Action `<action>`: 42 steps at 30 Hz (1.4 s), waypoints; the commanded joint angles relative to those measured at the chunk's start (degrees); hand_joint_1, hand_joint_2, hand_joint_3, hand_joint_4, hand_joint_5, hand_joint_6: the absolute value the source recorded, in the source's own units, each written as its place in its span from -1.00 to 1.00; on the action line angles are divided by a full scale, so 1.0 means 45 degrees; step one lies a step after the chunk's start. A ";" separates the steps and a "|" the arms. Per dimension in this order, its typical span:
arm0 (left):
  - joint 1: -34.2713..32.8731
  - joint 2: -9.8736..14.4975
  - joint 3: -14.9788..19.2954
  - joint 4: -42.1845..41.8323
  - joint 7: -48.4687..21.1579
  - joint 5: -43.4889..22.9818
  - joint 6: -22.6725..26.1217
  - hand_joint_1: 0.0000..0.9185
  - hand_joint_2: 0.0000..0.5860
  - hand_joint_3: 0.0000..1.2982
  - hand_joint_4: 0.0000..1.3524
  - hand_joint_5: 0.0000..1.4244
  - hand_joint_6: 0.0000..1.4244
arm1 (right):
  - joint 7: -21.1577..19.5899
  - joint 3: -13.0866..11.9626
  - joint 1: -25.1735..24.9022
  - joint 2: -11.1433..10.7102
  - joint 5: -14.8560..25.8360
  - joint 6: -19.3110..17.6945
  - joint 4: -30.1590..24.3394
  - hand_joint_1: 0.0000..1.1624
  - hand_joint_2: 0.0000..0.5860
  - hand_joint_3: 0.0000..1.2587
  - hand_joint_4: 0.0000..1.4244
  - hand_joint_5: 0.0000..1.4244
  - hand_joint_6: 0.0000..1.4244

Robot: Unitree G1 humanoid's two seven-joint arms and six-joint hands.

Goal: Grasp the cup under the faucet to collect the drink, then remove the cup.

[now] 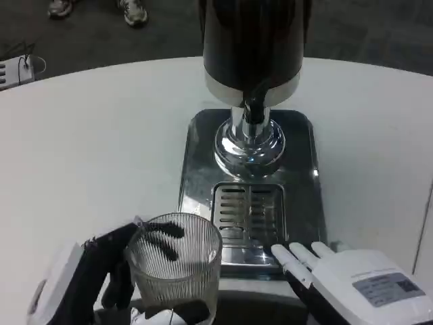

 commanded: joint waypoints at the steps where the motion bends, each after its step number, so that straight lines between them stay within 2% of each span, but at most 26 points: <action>1: -0.0786 -0.0342 -0.0219 0.0743 0.0626 0.0625 -0.0134 0.21 -1.00 0.52 0.66 0.84 1.00 | -0.0146 -0.0111 0.0058 0.0098 0.0051 0.0036 -0.0210 -0.07 0.51 -1.00 -1.00 -1.00 -1.00; 8: -0.2678 -0.0572 -0.0478 0.2228 0.1374 0.1546 0.0078 0.21 -1.00 0.52 0.66 0.84 1.00 | -0.0428 -0.0422 0.0347 0.0249 0.0217 -0.0143 -0.0211 -0.08 0.54 -1.00 -1.00 -1.00 -1.00; 16: -0.4731 -0.0461 -0.0659 0.4131 0.2582 0.2532 0.0367 0.21 -1.00 0.51 0.66 0.84 1.00 | -0.0870 -0.1409 0.0870 0.0285 0.1053 -0.0768 -0.0211 -0.08 0.54 -1.00 -1.00 -1.00 -1.00; 23: -0.6277 -0.0445 -0.1201 0.5468 0.3429 0.3402 0.1041 0.21 -1.00 0.51 0.66 0.84 1.00 | -0.1004 -0.2216 0.1054 0.0463 0.1723 -0.1389 -0.0211 -0.09 0.55 -1.00 -1.00 -1.00 -1.00; 35: -0.8473 -0.0468 -0.2334 0.7551 0.4182 0.3994 0.2010 0.21 -1.00 0.50 0.66 0.84 1.00 | -0.0800 -0.2928 0.1120 0.0950 0.2417 -0.2267 -0.0211 -0.09 0.55 -1.00 -1.00 -1.00 -1.00; 42: -0.9554 -0.0737 -0.2899 0.8769 0.4810 0.4251 0.2705 0.21 -1.00 0.50 0.66 0.83 1.00 | -0.0606 -0.3190 0.1186 0.0967 0.2733 -0.2398 -0.0211 -0.09 0.55 -1.00 -1.00 -1.00 -1.00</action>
